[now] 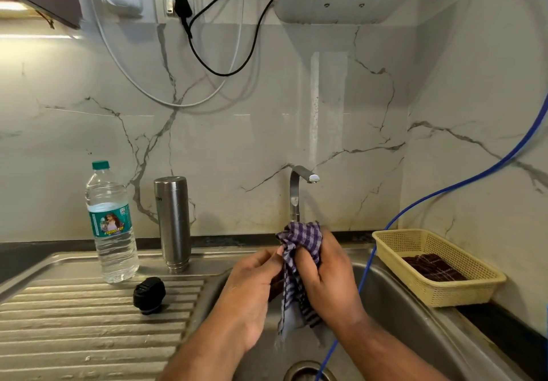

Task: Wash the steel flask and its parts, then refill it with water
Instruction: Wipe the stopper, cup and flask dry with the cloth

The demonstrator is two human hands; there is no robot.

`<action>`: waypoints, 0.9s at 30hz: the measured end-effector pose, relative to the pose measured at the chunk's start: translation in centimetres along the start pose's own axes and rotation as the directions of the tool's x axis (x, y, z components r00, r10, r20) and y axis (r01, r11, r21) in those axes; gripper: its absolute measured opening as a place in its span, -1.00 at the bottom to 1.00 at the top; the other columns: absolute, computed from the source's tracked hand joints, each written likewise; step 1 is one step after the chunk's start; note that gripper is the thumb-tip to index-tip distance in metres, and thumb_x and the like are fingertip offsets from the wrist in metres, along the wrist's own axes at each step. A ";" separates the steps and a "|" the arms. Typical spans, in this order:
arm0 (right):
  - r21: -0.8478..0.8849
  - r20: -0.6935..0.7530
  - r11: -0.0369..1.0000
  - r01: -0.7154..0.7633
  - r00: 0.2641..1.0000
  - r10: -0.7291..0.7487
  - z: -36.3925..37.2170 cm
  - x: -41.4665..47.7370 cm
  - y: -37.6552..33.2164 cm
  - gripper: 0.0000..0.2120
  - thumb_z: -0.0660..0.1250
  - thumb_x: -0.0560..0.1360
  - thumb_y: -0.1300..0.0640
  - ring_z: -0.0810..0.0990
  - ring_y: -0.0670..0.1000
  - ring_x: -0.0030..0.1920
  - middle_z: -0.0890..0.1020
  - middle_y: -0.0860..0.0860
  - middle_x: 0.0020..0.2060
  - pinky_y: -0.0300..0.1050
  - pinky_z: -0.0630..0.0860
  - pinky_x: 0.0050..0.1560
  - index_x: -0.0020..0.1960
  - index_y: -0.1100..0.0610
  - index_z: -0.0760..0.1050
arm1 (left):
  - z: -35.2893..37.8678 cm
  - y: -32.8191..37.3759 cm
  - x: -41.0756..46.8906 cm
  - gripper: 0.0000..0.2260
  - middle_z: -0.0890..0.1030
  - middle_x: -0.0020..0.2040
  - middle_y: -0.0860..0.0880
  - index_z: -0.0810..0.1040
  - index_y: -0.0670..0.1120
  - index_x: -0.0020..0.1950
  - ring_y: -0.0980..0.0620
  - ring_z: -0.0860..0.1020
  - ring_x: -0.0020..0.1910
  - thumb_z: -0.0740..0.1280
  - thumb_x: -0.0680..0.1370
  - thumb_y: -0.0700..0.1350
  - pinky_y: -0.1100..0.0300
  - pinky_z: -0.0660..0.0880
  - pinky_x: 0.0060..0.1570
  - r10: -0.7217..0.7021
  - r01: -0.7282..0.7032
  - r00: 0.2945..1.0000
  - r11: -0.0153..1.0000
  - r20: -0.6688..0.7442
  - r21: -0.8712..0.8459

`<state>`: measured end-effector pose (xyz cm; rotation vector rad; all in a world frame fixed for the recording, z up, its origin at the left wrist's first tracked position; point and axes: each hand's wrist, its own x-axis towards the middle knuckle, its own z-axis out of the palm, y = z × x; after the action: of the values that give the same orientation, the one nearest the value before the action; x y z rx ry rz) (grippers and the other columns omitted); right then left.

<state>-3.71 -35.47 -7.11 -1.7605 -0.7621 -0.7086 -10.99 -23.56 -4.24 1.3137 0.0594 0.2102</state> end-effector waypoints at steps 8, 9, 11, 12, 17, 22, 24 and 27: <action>0.372 0.091 0.768 -0.522 0.844 0.529 -0.6 0.7 -0.7 -0.75 0.21 0.67 -0.07 0.72 -0.08 -0.03 0.75 -0.08 -0.12 -0.12 0.59 0.04 0.09 -0.02 0.63 | -0.4 -0.8 -0.1 -0.80 0.76 -0.02 0.05 0.73 -0.01 0.10 0.08 0.71 0.00 0.36 0.62 -0.24 0.24 0.62 -0.02 0.294 -0.342 0.939 0.839 0.176 0.423; 0.415 0.141 0.693 -0.589 0.795 0.591 -0.8 1.0 -0.9 -0.72 0.20 0.67 -0.09 0.73 -0.05 -0.04 0.76 -0.06 -0.14 -0.12 0.60 0.02 0.09 0.01 0.64 | -0.6 -0.8 0.0 -0.77 0.75 -0.02 0.11 0.73 0.01 0.11 0.14 0.70 0.01 0.35 0.62 -0.26 0.30 0.60 -0.01 0.303 -0.372 0.928 0.793 0.216 0.482; 0.442 0.200 0.611 -0.657 0.736 0.647 -1.5 1.5 -1.2 -0.69 0.20 0.67 -0.10 0.74 -0.03 -0.09 0.76 -0.03 -0.20 -0.16 0.58 -0.08 0.06 0.05 0.64 | -0.9 -0.6 0.1 -0.73 0.74 -0.01 0.17 0.72 0.04 0.11 0.22 0.68 0.02 0.32 0.63 -0.28 0.37 0.57 -0.01 0.288 -0.388 0.921 0.731 0.262 0.561; 0.430 0.201 0.623 -0.653 0.742 0.639 -1.7 1.7 -1.2 -0.70 0.20 0.67 -0.10 0.73 -0.05 -0.10 0.76 -0.05 -0.21 -0.17 0.57 -0.10 0.04 0.03 0.64 | -0.9 -0.5 0.1 -0.75 0.74 -0.01 0.16 0.72 0.03 0.12 0.21 0.69 0.02 0.31 0.64 -0.26 0.37 0.56 -0.01 0.265 -0.378 0.924 0.743 0.275 0.553; 0.190 0.112 0.922 -0.337 0.940 0.321 -2.0 0.9 -1.1 -0.87 0.26 0.65 -0.08 0.66 -0.24 -0.04 0.71 -0.21 -0.10 -0.24 0.56 0.03 0.06 -0.17 0.59 | -0.6 -0.2 0.3 -0.72 0.74 0.06 -0.15 0.75 -0.15 0.02 -0.02 0.71 0.05 0.24 0.65 -0.14 0.19 0.59 0.01 0.103 -0.109 0.986 0.993 0.129 0.042; 0.070 0.093 0.993 0.100 0.990 -0.106 -0.9 -0.1 0.1 -0.71 0.23 0.60 -0.08 0.61 -0.13 0.12 0.63 -0.17 0.05 -0.22 0.51 0.12 0.23 0.00 0.59 | -0.9 0.3 0.3 -0.75 0.71 0.04 -0.27 0.75 -0.20 0.00 -0.11 0.69 -0.07 0.34 0.51 -0.10 -0.02 0.58 0.01 0.041 -0.027 0.995 0.988 0.088 -0.155; 0.073 0.087 0.976 0.205 0.974 -0.211 -1.0 -0.1 0.1 -0.71 0.25 0.58 0.02 0.60 -0.11 0.13 0.60 -0.12 0.07 -0.25 0.49 0.14 0.24 0.06 0.58 | -1.1 0.1 0.4 -0.74 0.72 0.01 -0.24 0.77 -0.18 -0.06 -0.09 0.71 -0.09 0.35 0.47 -0.06 -0.02 0.57 0.03 -0.012 0.041 0.992 0.971 0.123 -0.235; 0.126 0.091 0.974 0.189 0.975 -0.201 -1.0 -0.2 0.2 -0.74 0.25 0.56 0.04 0.61 -0.11 0.10 0.63 -0.13 0.03 -0.26 0.50 0.12 0.18 0.03 0.60 | -1.0 0.0 0.4 -0.76 0.73 -0.02 -0.21 0.78 -0.15 -0.10 -0.11 0.69 -0.08 0.38 0.47 -0.04 -0.04 0.54 0.10 0.020 0.003 0.990 0.987 0.141 -0.164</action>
<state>-3.75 -36.54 -7.07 -1.6398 -1.0379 -0.6927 -10.76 -22.50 -4.51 1.1621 -0.0834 0.1252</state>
